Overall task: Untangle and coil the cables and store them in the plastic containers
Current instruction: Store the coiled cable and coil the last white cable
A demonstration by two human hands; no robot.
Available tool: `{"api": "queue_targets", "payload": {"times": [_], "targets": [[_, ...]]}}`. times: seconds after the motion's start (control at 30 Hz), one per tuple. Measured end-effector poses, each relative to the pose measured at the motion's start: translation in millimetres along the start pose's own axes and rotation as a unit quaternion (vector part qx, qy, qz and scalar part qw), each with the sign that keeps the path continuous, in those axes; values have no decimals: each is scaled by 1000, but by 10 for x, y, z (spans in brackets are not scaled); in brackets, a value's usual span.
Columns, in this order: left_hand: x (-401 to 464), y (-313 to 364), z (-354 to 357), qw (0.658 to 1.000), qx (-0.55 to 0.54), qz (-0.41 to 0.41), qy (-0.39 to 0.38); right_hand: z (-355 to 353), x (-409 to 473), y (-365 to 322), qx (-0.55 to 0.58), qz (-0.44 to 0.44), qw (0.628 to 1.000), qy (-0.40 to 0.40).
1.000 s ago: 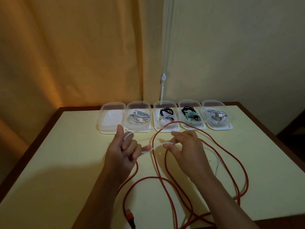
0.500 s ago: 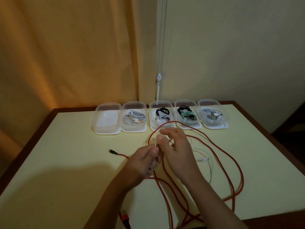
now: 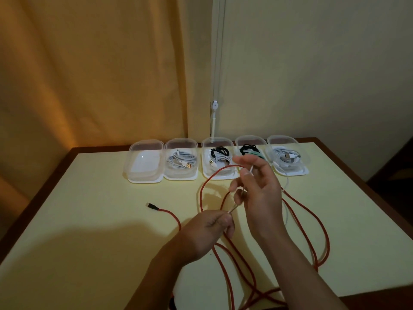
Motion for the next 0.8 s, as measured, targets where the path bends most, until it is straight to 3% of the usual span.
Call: {"api": "queue_targets", "payload": {"times": [0.07,0.2,0.33,0.47,0.67,0.8], "targets": [[-19,-58,28,999,-16,-32,-12,84,0,-49,-12,-13,999,-47],[15,-230,-42,962,-239,-129,35,315,-110,-28,-47,-21,987,-152],[18,-93,-251,897,-429,-73,81,541,-303,58,-61,28,965,-252],[-27,-76,-518,876,-454,-58,151,692,-480,229,-116,74,927,-350],[-176,-181,-994,768,-581,-21,268,617,-568,440,-167,152,886,-406],[-286,-276,-1173,733,-618,-24,284,446,-426,442,-247,142,892,-350]]}}
Point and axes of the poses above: each hand's wrist, its own x-axis towards the middle knuckle, its own z-axis out of the palm, y = z × x, the point moved 9 cm from there along x, towards the middle knuckle, and after that the axes turned 2 degrees about x, right-handed, at the moved point
